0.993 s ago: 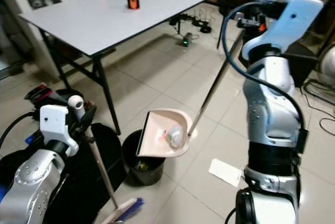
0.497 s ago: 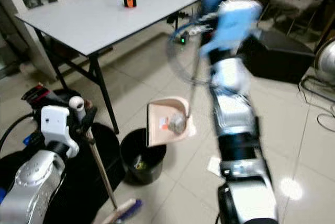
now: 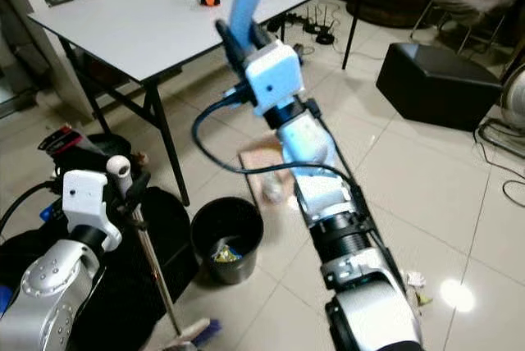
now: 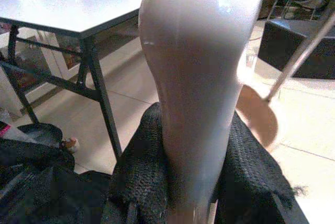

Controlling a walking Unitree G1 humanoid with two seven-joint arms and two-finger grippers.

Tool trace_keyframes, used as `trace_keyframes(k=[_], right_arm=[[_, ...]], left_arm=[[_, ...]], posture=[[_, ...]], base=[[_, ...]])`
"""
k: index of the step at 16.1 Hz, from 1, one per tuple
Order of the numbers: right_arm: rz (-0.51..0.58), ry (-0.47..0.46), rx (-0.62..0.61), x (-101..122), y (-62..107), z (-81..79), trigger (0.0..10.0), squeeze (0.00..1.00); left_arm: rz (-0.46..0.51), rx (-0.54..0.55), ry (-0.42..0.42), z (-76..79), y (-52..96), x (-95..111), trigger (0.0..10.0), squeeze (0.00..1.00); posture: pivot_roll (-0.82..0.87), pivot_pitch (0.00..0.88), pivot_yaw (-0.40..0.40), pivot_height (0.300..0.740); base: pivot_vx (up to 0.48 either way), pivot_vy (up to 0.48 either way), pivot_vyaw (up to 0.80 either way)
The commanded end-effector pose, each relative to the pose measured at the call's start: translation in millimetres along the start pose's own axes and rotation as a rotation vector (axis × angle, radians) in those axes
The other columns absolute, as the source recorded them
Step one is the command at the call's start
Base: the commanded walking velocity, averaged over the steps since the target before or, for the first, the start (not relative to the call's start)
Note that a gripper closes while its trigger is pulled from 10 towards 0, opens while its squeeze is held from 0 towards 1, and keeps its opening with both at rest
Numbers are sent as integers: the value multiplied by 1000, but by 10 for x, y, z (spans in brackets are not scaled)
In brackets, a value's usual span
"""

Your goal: Sweep floor

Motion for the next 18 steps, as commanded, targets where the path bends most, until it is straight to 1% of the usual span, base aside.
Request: trace_keyframes(k=[1, 3, 5, 10, 11, 12, 13, 14, 15, 16, 17, 18], right_arm=[[53, 3, 38, 81, -37, -106, 10000, 0], [52, -17, 66, 28, -18, -219, 10000, 0], [44, -9, 96, -7, -5, -316, 10000, 0], [31, 28, 133, -56, 7, -377, 10000, 0], [13, 1, 37, -73, -6, -227, 10000, 0], [-19, -39, -127, -94, -6, 67, 10000, 0], [-44, -34, -253, -77, 31, 347, 10000, 0], [-79, -9, -315, -67, 87, 514, 10000, 0], [-122, 4, -378, -42, 191, 681, 10000, 0], [-164, 23, -441, 22, 365, 858, 10000, 0], [-173, 37, -451, 51, 418, 903, 10000, 0], [-219, 105, -462, 108, 583, 989, 10000, 0]], left_arm=[[42, 10, -20, -25, -11, 148, 10000, 0], [48, 8, -21, -5, -16, 183, 10000, 0], [47, 11, -20, 2, -15, 196, 10000, 0], [49, 15, -18, 4, -14, 219, 10000, 0], [46, 14, -17, 1, -15, 209, 10000, 0], [40, 7, -8, 10, -23, 187, 10000, 0], [35, -14, -9, 36, -47, 165, 10000, 0], [31, -23, -11, 55, -73, 141, 10000, 0], [28, -25, -3, 78, -115, 119, 10000, 0], [24, -58, -7, 155, -159, 85, 10000, 0], [23, -68, -10, 185, -172, 75, 10000, 0], [19, -96, -21, 251, -196, 51, 10000, 0]], posture=[[101, 8, 31, 740], [100, 9, 29, 740], [100, 10, 27, 740], [102, 8, 24, 740], [91, 0, 30, 740], [87, 0, 31, 740], [64, 0, 35, 740], [55, 0, 37, 740], [27, 0, 47, 740], [8, 2, 50, 740], [-3, 3, 51, 740], [-14, 6, 51, 740]], base=[[0, 0, 0], [0, 0, 0], [0, 0, 0], [0, 0, 0], [0, 0, 0], [0, 0, 0], [0, 0, 0], [0, 0, 0], [0, 0, 0], [0, 0, 0], [0, 0, 0], [0, 0, 0]])
Point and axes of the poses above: a point about 5 cm out from each wrist's last joint towards the gripper, its own y axis pointing back from the gripper into the wrist, its own x axis along the axis of the wrist's last joint, z = x × y, the point moved 4 cm from there along -y, pointing out of the wrist towards the gripper, and after that the axes turned 13 degrees about -y, right-handed, at the moved point
